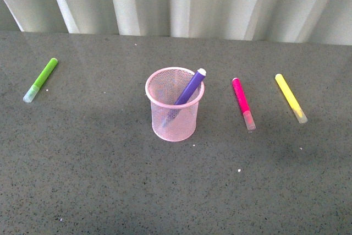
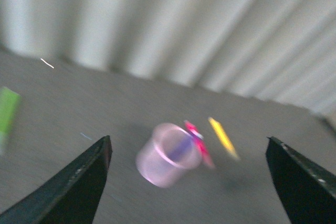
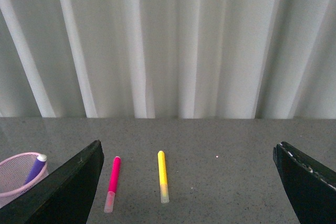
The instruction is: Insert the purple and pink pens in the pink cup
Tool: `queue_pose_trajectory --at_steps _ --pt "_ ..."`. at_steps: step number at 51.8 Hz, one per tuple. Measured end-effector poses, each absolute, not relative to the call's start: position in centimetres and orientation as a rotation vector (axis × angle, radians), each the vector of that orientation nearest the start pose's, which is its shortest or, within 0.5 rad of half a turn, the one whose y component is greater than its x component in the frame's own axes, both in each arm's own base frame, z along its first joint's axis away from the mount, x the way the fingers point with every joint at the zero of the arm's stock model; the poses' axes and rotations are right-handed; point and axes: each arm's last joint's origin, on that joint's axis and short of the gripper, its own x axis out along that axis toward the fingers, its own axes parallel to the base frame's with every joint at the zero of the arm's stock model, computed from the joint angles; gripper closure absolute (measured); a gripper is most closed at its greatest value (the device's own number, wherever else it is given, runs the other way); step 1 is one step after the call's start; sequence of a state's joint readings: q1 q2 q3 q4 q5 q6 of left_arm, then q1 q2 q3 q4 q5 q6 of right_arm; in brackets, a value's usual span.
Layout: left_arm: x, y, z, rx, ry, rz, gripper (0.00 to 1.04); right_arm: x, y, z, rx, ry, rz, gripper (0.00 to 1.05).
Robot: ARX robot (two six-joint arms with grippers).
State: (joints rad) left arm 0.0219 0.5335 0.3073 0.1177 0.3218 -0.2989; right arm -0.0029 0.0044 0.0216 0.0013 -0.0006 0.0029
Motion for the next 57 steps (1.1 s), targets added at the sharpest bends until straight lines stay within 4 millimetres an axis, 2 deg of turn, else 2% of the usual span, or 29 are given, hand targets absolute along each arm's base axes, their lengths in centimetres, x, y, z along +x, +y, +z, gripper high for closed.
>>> queue_pose_trajectory --at_steps 6,14,23,46,50,57 --pt "12.8 0.0 21.4 -0.113 0.015 -0.020 0.39 9.7 0.0 17.1 0.003 -0.019 -0.002 0.07" --pt "12.0 0.0 19.7 -0.027 0.007 0.002 0.75 9.7 0.0 17.1 0.003 -0.019 -0.002 0.07" --pt "11.6 0.0 19.1 -0.017 -0.003 0.002 1.01 9.7 0.0 17.1 0.003 -0.019 -0.002 0.07" --pt "10.7 0.0 17.6 -0.008 -0.001 0.002 1.01 9.7 0.0 17.1 0.003 -0.019 -0.002 0.07" --pt "10.0 0.0 16.4 -0.008 0.028 0.000 1.01 9.7 0.0 17.1 0.003 -0.019 -0.003 0.07" --pt "9.7 0.0 16.6 -0.005 -0.005 0.001 1.01 9.7 0.0 17.1 0.003 -0.019 -0.002 0.07"
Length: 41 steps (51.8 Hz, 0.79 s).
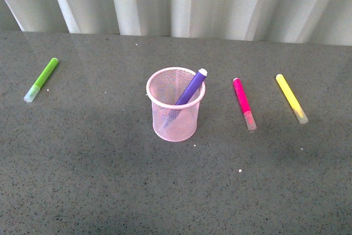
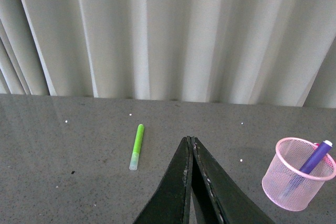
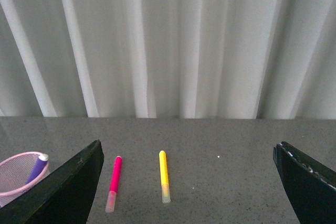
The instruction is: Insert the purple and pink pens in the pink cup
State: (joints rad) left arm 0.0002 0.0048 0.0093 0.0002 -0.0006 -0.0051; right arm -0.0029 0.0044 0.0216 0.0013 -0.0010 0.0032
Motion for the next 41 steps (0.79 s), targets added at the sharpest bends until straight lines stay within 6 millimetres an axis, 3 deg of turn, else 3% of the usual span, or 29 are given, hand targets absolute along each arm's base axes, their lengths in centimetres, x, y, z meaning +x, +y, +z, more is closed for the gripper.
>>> queue_pose_trajectory --at_steps 5,14,16,22,27,31,35,38,41 --pt "9.7 0.0 16.6 -0.006 -0.005 0.000 0.99 9.7 0.0 17.1 0.003 -0.019 -0.003 0.07" --pt "9.7 0.0 16.6 -0.005 -0.006 0.001 0.62 9.7 0.0 17.1 0.004 -0.017 0.001 0.07" --pt "9.7 0.0 16.6 -0.005 -0.006 0.001 0.53 9.8 0.2 17.1 0.025 -0.005 0.095 0.07" --pt "9.7 0.0 16.6 -0.005 -0.006 0.000 0.34 10.2 1.0 19.6 0.066 -0.073 0.227 0.07" --pt "9.7 0.0 16.6 -0.005 -0.006 0.000 0.17 11.6 0.7 23.6 0.085 -0.203 0.211 0.07" --pt "9.7 0.0 16.6 -0.004 -0.006 0.000 0.05 14.4 0.2 27.2 0.087 -0.299 0.124 0.07" --pt "9.7 0.0 16.6 -0.005 -0.006 0.000 0.07 17.8 0.0 29.0 0.082 -0.321 0.041 0.07" --pt "9.7 0.0 16.6 -0.004 -0.006 0.000 0.07 22.7 0.0 29.4 0.077 -0.198 -0.014 0.07" --pt "9.7 0.0 16.6 -0.004 -0.006 0.000 0.07 28.0 0.3 28.1 0.053 -0.027 -0.050 0.07"
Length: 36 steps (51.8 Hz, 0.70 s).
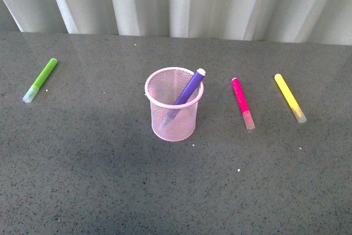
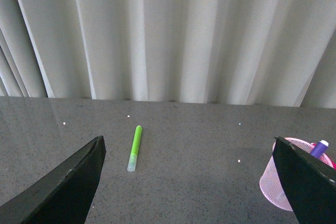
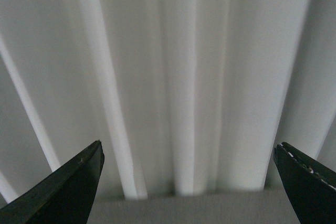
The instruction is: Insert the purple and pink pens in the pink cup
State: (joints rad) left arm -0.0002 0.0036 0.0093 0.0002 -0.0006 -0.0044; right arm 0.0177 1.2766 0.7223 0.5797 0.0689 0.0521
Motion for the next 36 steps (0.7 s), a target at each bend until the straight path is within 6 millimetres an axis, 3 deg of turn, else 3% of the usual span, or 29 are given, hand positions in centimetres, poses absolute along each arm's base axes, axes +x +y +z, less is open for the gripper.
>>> queue_pose_trajectory --at_steps 1,4,8,10,20,36 --pt "9.7 0.0 16.6 -0.004 -0.006 0.000 0.07 30.3 0.5 26.9 0.045 0.070 -0.046 0.07" --pt "9.7 0.0 16.6 -0.004 -0.006 0.000 0.07 33.6 1.1 24.5 0.023 0.232 -0.062 0.07" --pt "9.7 0.0 16.6 -0.004 -0.006 0.000 0.07 37.6 2.5 20.1 -0.014 0.471 -0.044 0.07" --pt "9.7 0.0 16.6 -0.004 -0.006 0.000 0.07 38.6 3.1 18.4 -0.028 0.553 -0.036 0.07" --pt "9.7 0.0 16.6 -0.004 -0.006 0.000 0.07 41.5 6.4 11.7 -0.071 0.849 0.044 0.07" --pt "9.7 0.0 16.6 -0.004 -0.006 0.000 0.07 43.3 9.8 7.9 -0.042 0.979 0.079 0.07"
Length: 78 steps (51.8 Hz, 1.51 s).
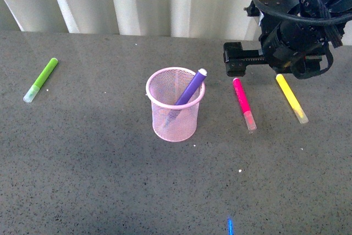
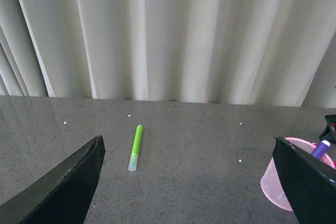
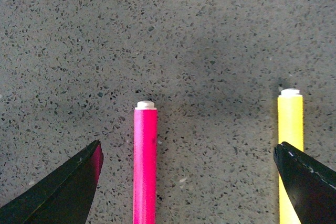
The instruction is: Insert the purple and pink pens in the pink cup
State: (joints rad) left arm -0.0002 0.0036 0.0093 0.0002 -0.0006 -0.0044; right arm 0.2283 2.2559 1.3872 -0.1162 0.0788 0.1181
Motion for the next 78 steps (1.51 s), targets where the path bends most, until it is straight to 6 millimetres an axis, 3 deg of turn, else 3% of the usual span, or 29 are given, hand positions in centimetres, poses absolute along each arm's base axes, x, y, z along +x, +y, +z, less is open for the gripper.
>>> queue_pose_trajectory --at_steps 21,40,57,69,78 --pt "9.7 0.0 16.6 -0.004 -0.006 0.000 0.07 44.5 10.6 4.0 0.014 1.079 0.048 0.07" --pt "9.7 0.0 16.6 -0.004 -0.006 0.000 0.07 44.4 11.7 3.8 0.022 1.054 0.071 0.08" --pt "9.7 0.0 16.6 -0.004 -0.006 0.000 0.07 44.5 10.8 3.7 0.033 1.045 0.056 0.49" --pt "9.7 0.0 16.6 -0.004 -0.006 0.000 0.07 44.7 9.8 3.6 0.057 1.028 0.054 0.89" --pt "9.7 0.0 16.6 -0.004 -0.006 0.000 0.07 44.2 9.6 4.1 0.139 0.944 0.100 0.93"
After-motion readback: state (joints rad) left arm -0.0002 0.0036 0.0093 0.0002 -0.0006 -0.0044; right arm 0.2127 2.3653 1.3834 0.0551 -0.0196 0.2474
